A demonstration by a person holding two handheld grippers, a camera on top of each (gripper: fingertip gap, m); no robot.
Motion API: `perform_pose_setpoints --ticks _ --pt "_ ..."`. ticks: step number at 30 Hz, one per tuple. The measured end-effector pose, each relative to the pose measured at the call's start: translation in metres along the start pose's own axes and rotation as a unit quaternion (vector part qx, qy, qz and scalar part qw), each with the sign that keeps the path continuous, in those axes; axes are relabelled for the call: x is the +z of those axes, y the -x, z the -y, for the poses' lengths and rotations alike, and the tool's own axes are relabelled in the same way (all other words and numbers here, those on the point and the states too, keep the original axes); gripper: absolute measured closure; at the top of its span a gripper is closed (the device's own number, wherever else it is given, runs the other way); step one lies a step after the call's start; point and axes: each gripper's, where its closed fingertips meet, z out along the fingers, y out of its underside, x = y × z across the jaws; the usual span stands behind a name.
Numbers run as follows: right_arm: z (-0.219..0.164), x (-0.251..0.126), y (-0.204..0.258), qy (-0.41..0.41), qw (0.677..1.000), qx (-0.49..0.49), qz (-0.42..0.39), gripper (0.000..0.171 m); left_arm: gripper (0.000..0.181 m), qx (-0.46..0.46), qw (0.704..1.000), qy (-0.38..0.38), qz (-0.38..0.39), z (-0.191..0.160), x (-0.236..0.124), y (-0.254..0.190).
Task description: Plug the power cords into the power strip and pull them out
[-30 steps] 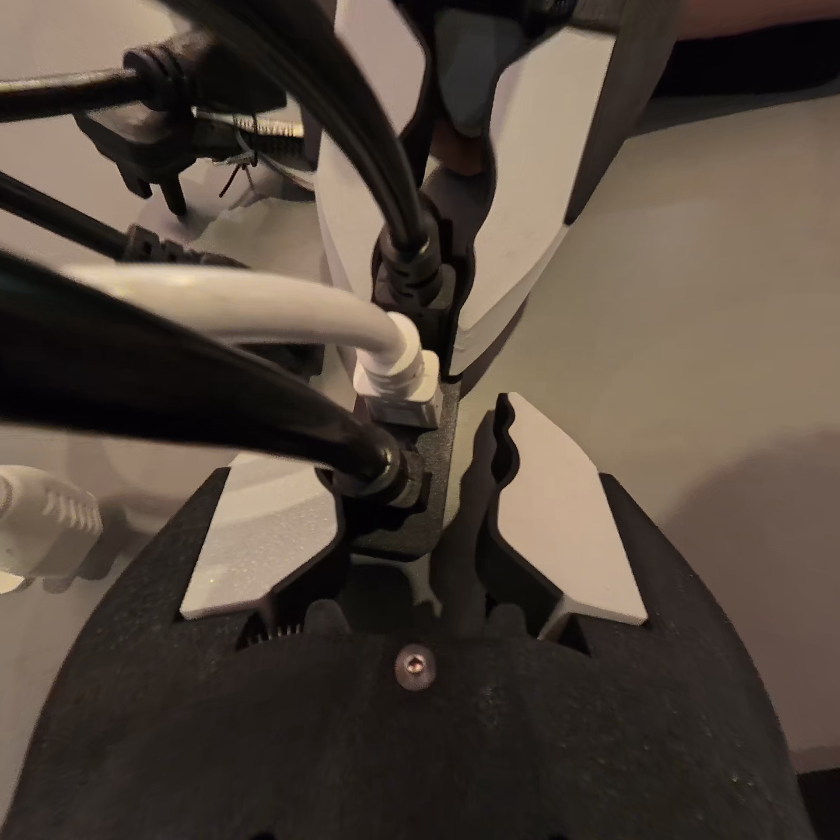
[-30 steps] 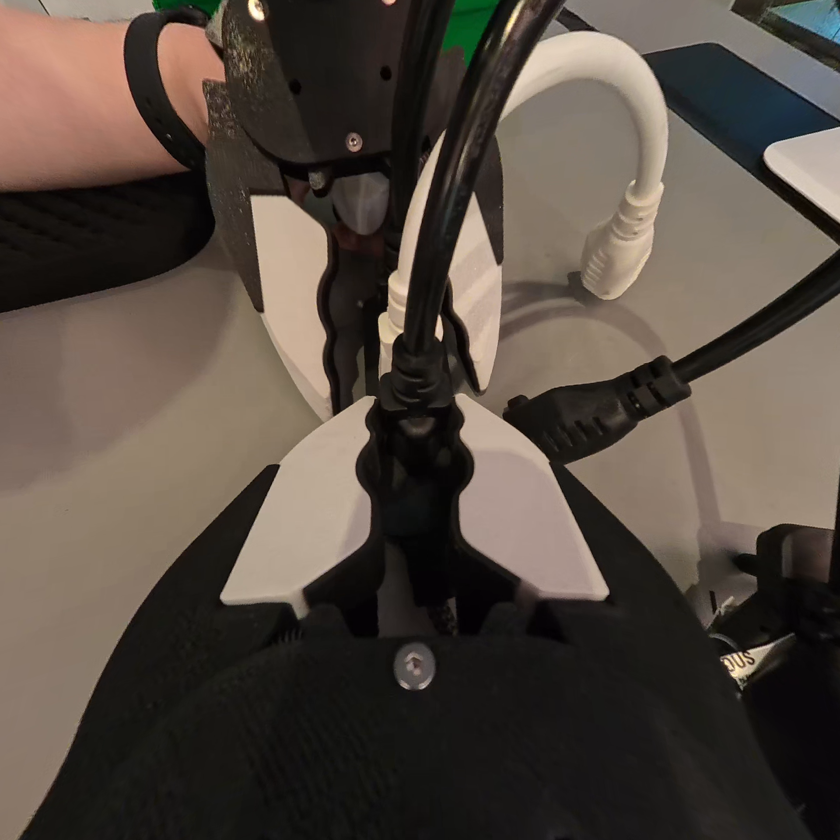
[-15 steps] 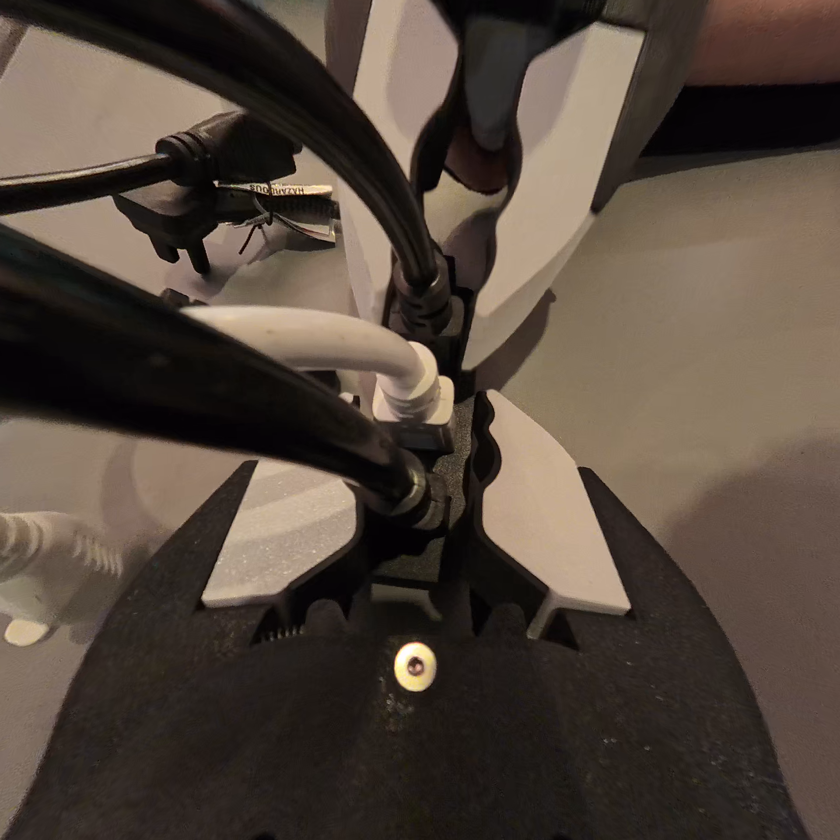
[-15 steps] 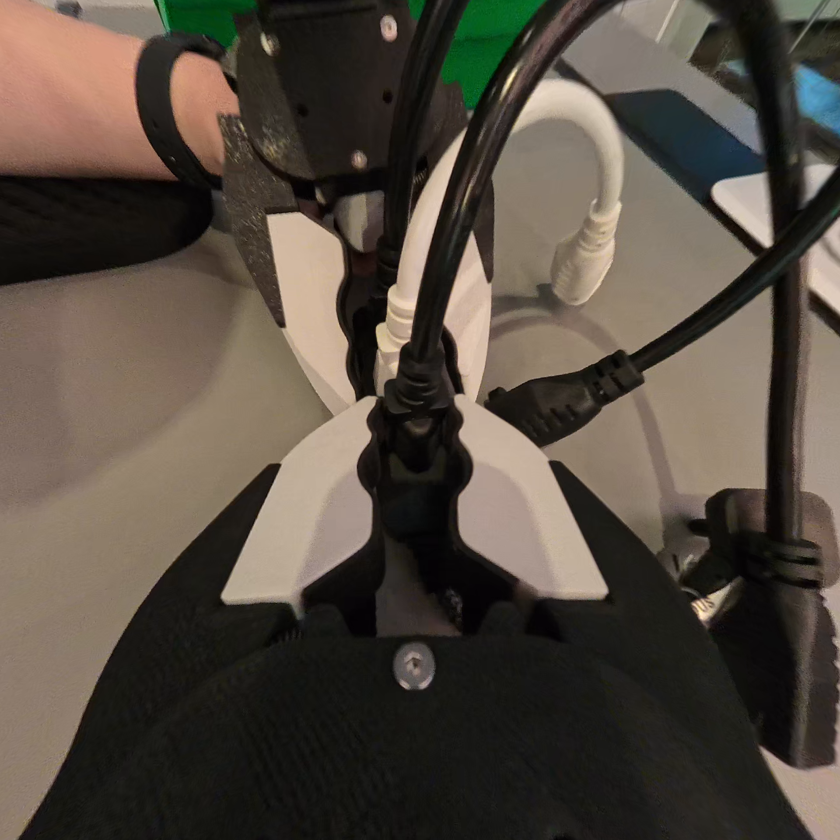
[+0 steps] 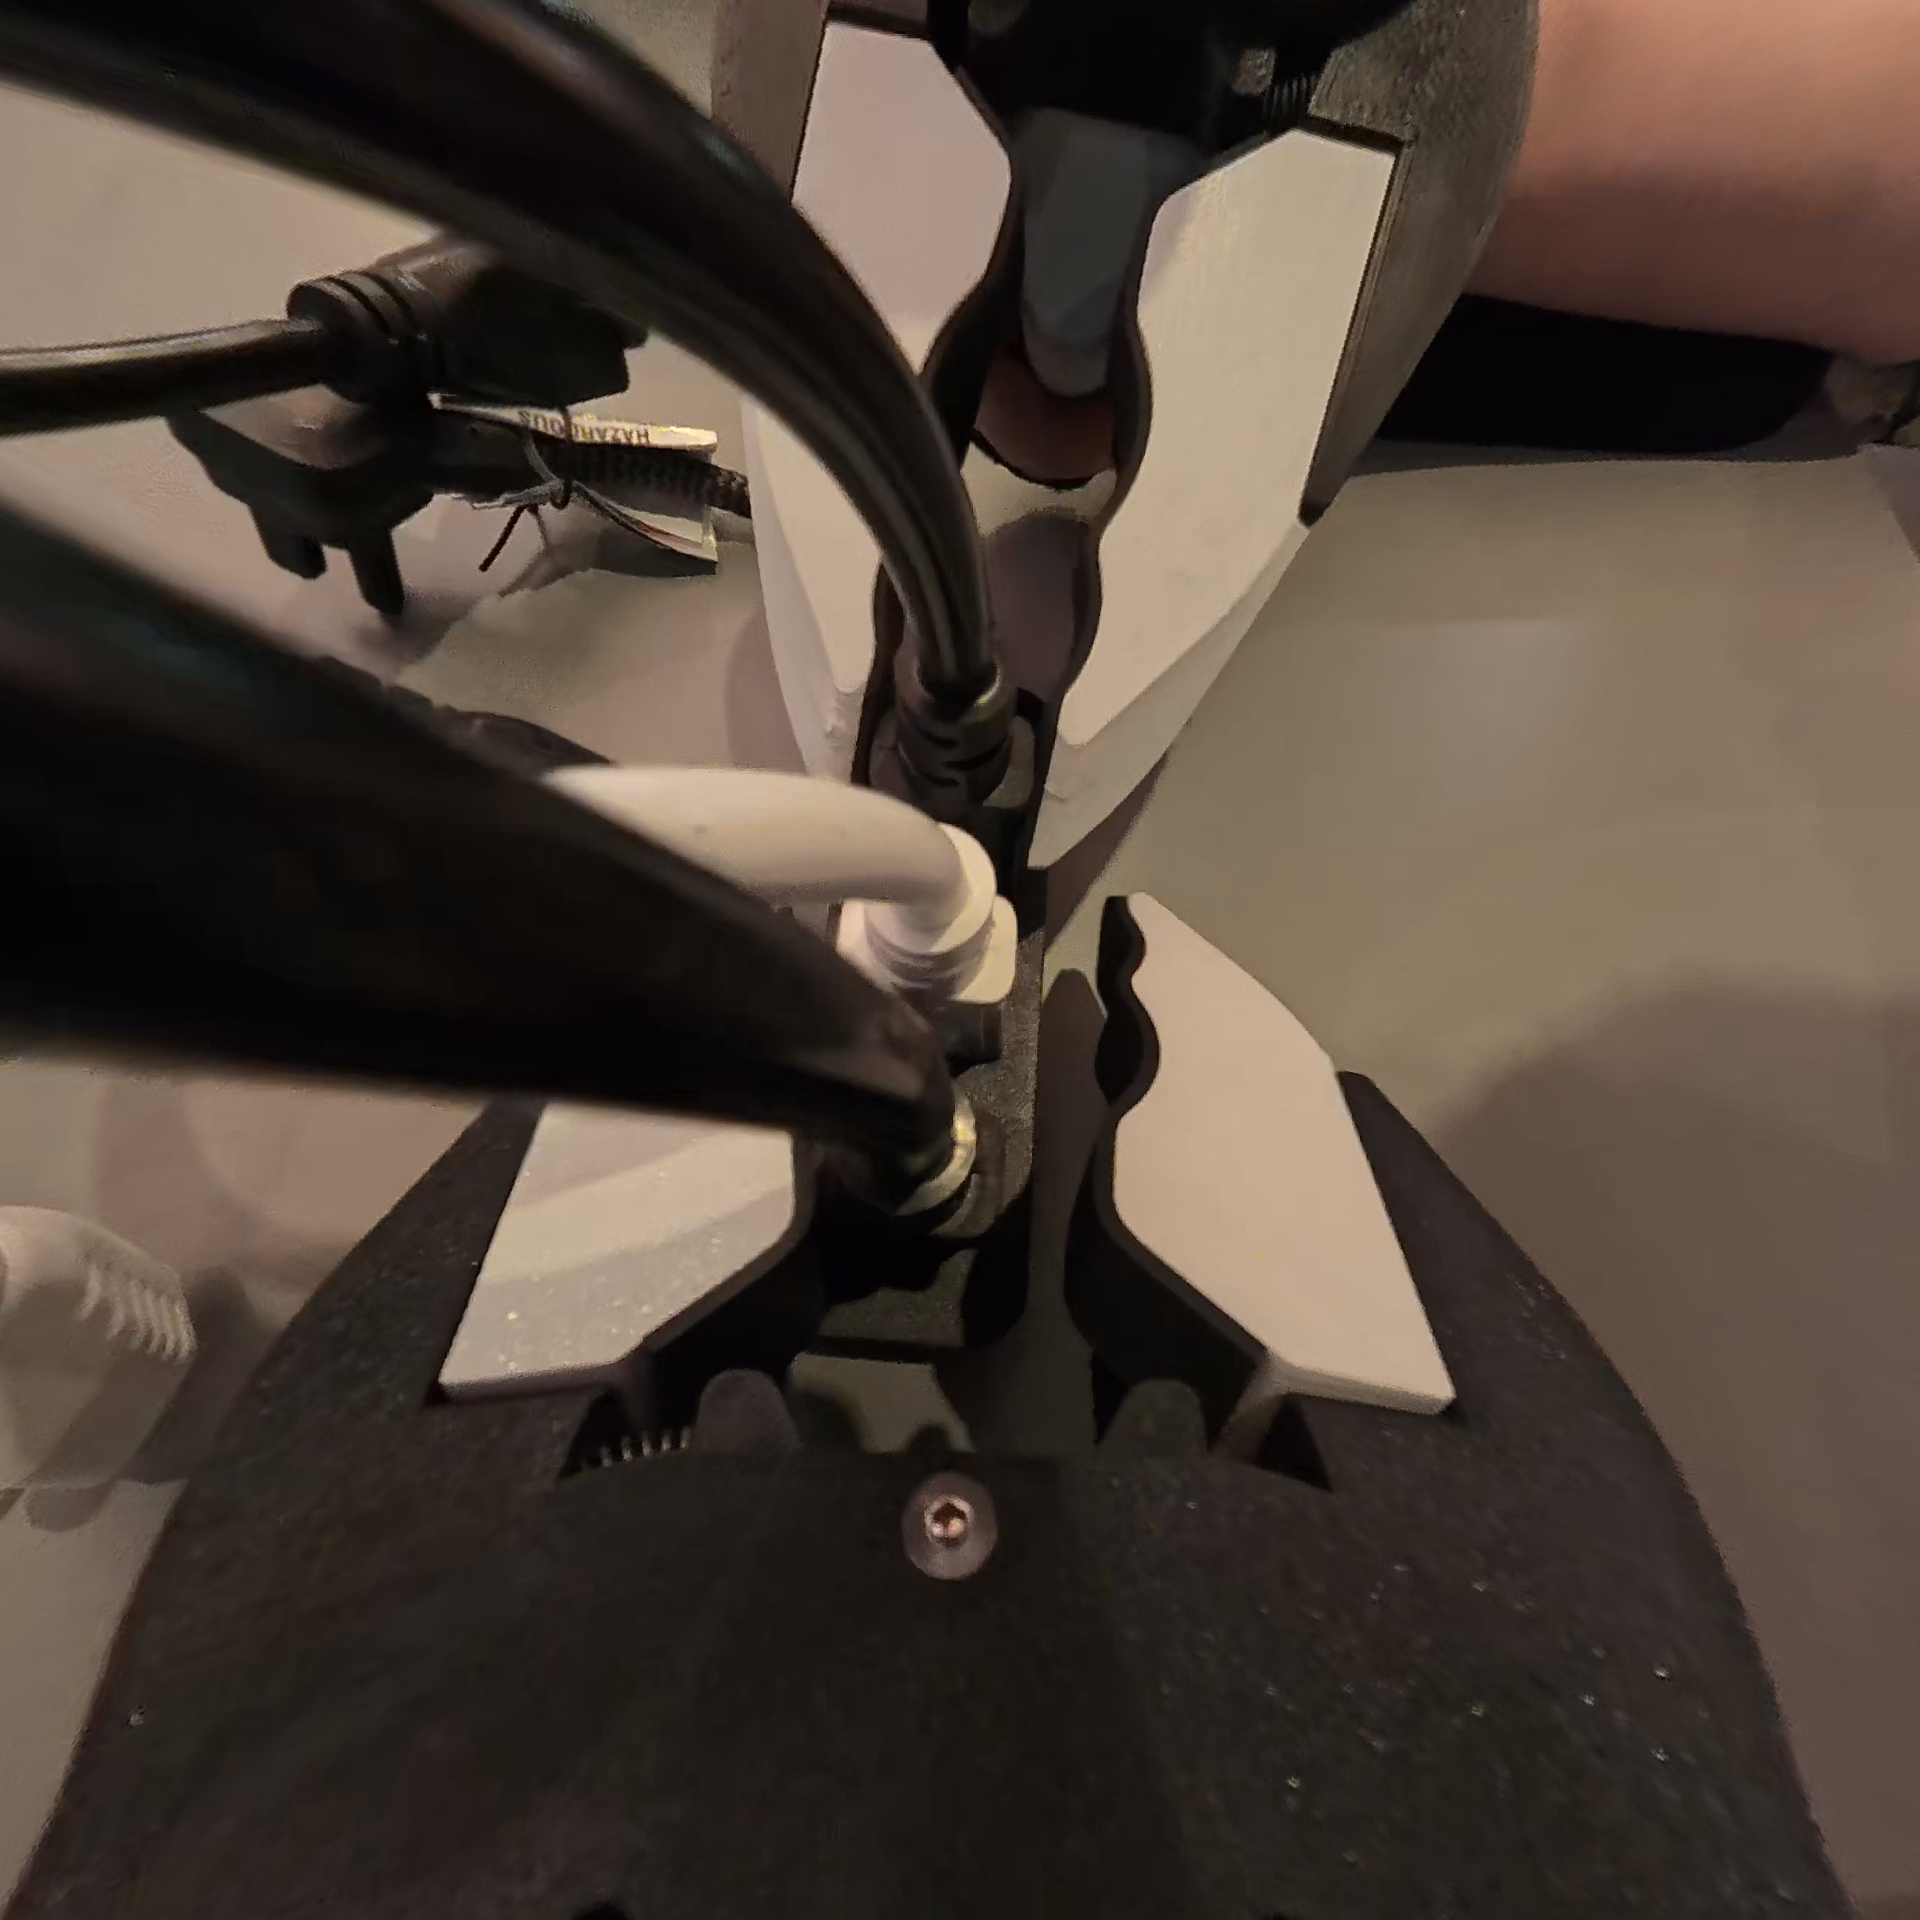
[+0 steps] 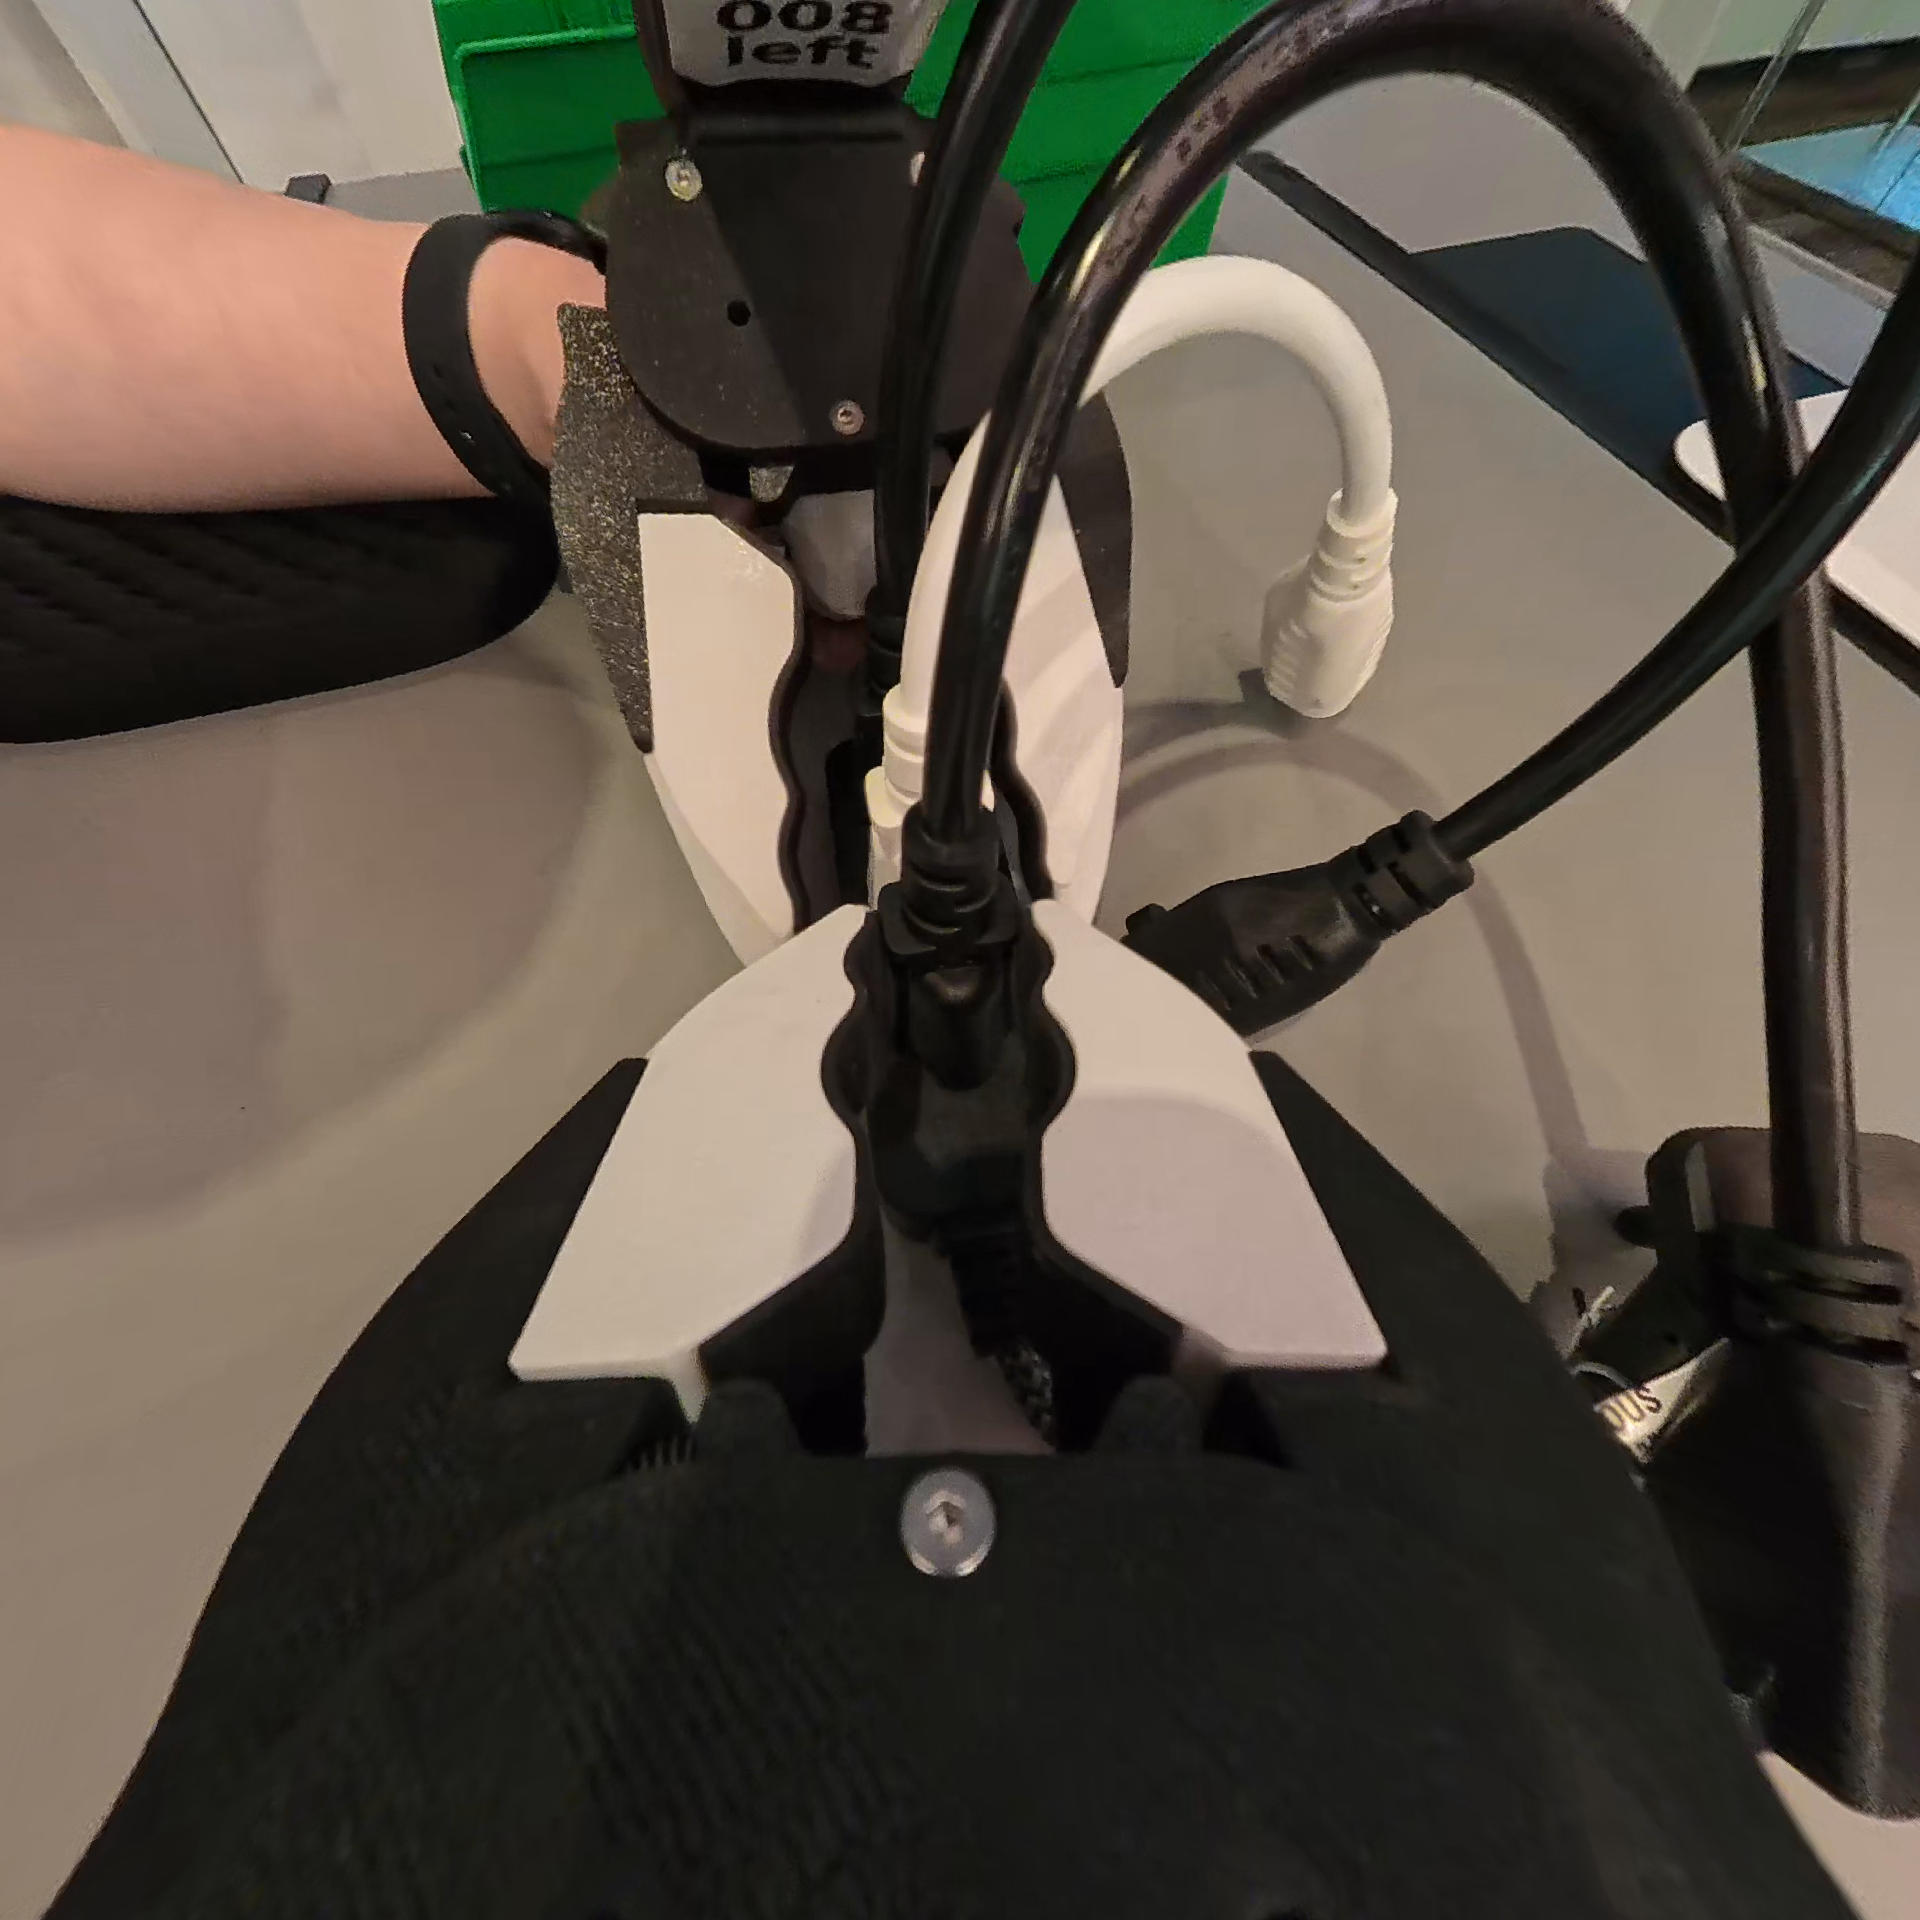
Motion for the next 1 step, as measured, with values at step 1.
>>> perform_pose_setpoints --ticks 1 --pt "-0.0001 0.0 0.0001 -0.001 1.0 0.002 0.002 0.146 0.125 0.001 1.0 0.004 0.0 -0.0001 0.0005 -0.0003"
